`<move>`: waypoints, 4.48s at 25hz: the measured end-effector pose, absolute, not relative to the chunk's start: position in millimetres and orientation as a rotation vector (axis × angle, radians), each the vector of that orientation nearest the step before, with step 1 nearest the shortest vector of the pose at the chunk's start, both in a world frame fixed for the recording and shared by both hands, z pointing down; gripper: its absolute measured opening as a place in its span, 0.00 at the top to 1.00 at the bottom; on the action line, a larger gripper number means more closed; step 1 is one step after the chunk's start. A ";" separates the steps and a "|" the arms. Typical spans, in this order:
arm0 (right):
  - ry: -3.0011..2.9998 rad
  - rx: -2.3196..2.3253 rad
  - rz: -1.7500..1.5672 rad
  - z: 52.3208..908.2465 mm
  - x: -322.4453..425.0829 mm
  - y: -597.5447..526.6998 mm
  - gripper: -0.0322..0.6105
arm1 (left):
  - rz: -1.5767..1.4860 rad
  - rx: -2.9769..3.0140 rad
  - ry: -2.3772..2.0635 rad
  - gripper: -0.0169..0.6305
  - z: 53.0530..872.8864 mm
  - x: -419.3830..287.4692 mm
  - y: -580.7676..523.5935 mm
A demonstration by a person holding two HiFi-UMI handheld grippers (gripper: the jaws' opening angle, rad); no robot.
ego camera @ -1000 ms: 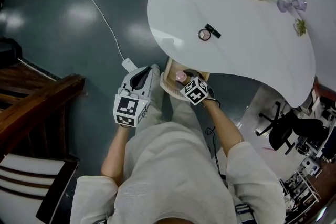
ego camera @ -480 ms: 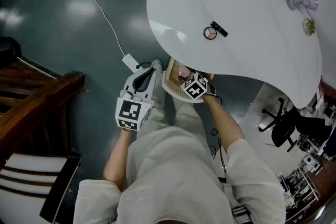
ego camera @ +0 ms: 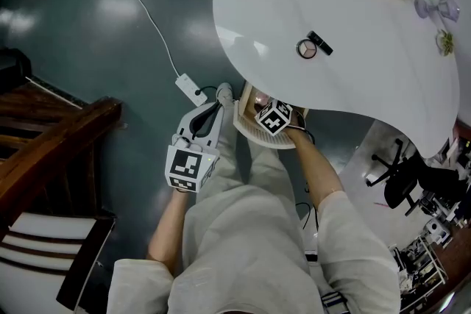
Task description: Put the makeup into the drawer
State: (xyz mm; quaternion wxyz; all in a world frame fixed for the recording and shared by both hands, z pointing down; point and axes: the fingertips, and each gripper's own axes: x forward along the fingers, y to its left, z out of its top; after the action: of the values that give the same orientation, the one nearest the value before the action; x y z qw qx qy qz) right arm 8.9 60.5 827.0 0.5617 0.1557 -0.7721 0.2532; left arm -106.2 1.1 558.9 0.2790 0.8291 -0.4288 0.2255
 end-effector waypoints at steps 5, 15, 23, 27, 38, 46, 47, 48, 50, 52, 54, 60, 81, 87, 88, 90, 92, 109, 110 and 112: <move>-1.798 0.361 0.618 841.8 8.0 63.9 0.59 | 0.616 2.214 -1.149 0.95 567.0 -110.4 3.0; -1.804 0.351 0.606 847.1 8.1 65.9 0.50 | 0.618 2.220 -1.144 0.95 570.0 -113.3 -0.6; -1.938 0.358 0.551 808.7 -7.5 59.0 0.48 | 0.615 2.248 -1.128 0.95 561.8 -109.2 -4.9; -2.003 0.333 0.475 781.0 -14.8 63.0 0.50 | 0.613 2.263 -1.122 0.95 556.5 -105.5 -7.5; -2.223 0.447 0.405 678.1 -22.1 59.4 0.54 | 0.614 2.299 -1.122 0.95 542.6 -92.8 -19.2; -2.352 0.637 0.424 590.5 -4.7 32.7 0.56 | 0.600 2.320 -1.093 0.95 538.9 -73.4 -26.0; -2.357 0.662 0.419 584.3 -0.3 26.5 0.56 | 0.598 2.323 -1.089 0.95 538.5 -70.6 -27.0; -2.357 0.687 0.412 579.6 5.3 19.2 0.56 | 0.597 2.326 -1.085 0.95 538.3 -67.8 -28.1; -2.345 0.740 0.395 574.7 19.3 2.0 0.56 | 0.595 2.332 -1.078 0.95 537.9 -62.9 -30.5; -2.324 0.787 0.372 572.7 35.4 -17.0 0.56 | 0.593 2.337 -1.074 0.95 536.6 -58.9 -32.3; -2.301 0.828 0.342 571.2 52.8 -37.4 0.56 | 0.588 2.343 -1.070 0.95 534.3 -54.6 -34.1; -2.239 0.907 0.272 569.5 94.4 -90.8 0.57 | 0.581 2.340 -1.069 0.95 534.5 -46.0 -37.8; -2.138 0.797 0.284 603.0 137.8 -148.6 0.74 | 0.596 2.322 -1.091 0.95 533.7 -48.8 -42.3; -2.134 0.817 0.277 605.6 135.3 -148.0 0.81 | 0.589 2.325 -1.097 0.95 533.9 -49.8 -42.9; -2.134 0.821 0.282 605.7 135.2 -147.7 0.81 | 0.589 2.323 -1.098 0.95 534.1 -50.5 -42.2; -2.131 0.831 0.286 605.1 135.5 -146.7 0.81 | 0.587 2.322 -1.099 0.95 533.6 -51.5 -40.5; -2.128 0.848 0.288 603.6 136.4 -145.0 0.81 | 0.586 2.324 -1.099 0.95 532.3 -51.9 -39.0; -2.282 0.918 0.325 543.8 109.9 -78.6 0.81 | 0.576 2.343 -1.096 0.95 527.5 -43.4 -28.9; -2.299 0.909 0.331 540.5 103.7 -71.5 0.81 | 0.580 2.344 -1.096 0.95 527.6 -43.6 -28.2; -2.331 0.887 0.351 536.7 93.3 -58.1 0.81 | 0.590 2.347 -1.092 0.95 528.2 -41.7 -27.4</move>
State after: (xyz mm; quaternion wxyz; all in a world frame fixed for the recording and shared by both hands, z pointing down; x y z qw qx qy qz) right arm 93.3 -58.1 536.7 0.3062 0.3353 -0.8810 0.1328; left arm -41.7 -27.4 528.2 0.2410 0.8580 -0.3992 0.2155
